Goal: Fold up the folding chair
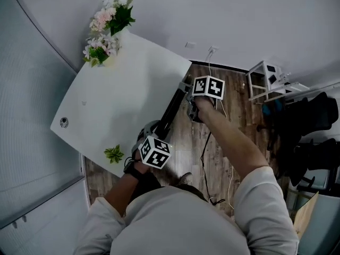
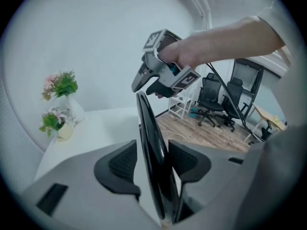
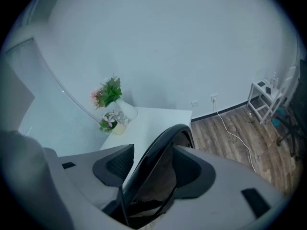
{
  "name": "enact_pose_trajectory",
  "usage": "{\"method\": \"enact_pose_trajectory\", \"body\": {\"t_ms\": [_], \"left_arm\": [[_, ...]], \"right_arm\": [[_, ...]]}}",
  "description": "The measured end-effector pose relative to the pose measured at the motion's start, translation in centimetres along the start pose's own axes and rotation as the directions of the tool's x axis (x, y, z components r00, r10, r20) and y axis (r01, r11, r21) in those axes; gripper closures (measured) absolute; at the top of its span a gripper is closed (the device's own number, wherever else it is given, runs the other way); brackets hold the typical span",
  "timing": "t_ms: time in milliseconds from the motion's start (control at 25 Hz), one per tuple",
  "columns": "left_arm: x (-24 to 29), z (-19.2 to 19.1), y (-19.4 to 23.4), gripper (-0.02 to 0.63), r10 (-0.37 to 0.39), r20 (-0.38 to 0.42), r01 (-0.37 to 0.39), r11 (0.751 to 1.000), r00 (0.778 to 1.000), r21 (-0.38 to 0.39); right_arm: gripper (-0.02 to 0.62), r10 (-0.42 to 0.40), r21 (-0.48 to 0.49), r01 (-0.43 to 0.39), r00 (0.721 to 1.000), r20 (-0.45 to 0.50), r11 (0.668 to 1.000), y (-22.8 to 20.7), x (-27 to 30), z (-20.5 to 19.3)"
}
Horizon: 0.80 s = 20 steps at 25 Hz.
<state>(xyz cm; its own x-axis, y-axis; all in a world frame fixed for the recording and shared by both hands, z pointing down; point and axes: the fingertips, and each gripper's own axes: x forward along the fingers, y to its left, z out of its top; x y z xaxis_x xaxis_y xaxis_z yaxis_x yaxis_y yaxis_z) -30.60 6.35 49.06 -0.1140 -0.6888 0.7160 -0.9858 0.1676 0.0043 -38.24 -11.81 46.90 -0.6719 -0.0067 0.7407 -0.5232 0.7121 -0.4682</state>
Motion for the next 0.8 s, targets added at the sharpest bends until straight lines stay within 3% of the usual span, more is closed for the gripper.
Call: {"method": "enact_pose_trajectory", "body": {"t_ms": [160, 280, 400, 480, 640, 800], "left_arm": [[-3.5, 2.6, 0.5, 0.380, 0.126, 0.111, -0.131, 0.991, 0.986, 0.033], [-5.7, 5.2, -0.7, 0.380, 0.139, 0.197, -0.153, 0.987, 0.971, 0.059], [-7.2, 8.6, -3.6, 0.407, 0.105, 0.289, -0.126, 0.990, 0.952, 0.057], [-8.1, 11.2, -5.9, 0.461, 0.083, 0.349, -0.104, 0.994, 0.933, 0.041], [-8.6, 14.5, -10.8, 0.583, 0.028, 0.419, -0.035, 0.999, 0.908, 0.009], [-8.4, 16.3, -16.4, 0.597, -0.061, 0.445, 0.034, 0.997, 0.893, 0.068]], "right_arm": [[0.331, 0.065, -0.073, -0.054, 0.983, 0.172, 0.996, -0.9, -6.7, 1.0], [0.361, 0.079, -0.190, -0.016, 0.942, 0.328, 0.982, -2.7, -13.8, 0.4], [0.384, 0.067, -0.298, 0.085, 0.882, 0.467, 0.951, -5.3, -21.9, -1.8], [0.428, 0.038, -0.327, 0.178, 0.829, 0.558, 0.928, -7.3, -27.4, -3.5], [0.528, -0.043, -0.298, 0.345, 0.715, 0.698, 0.890, -11.3, -36.9, -7.4], [0.579, -0.101, -0.247, 0.437, 0.634, 0.767, 0.865, -14.3, -43.6, -11.1]]}}
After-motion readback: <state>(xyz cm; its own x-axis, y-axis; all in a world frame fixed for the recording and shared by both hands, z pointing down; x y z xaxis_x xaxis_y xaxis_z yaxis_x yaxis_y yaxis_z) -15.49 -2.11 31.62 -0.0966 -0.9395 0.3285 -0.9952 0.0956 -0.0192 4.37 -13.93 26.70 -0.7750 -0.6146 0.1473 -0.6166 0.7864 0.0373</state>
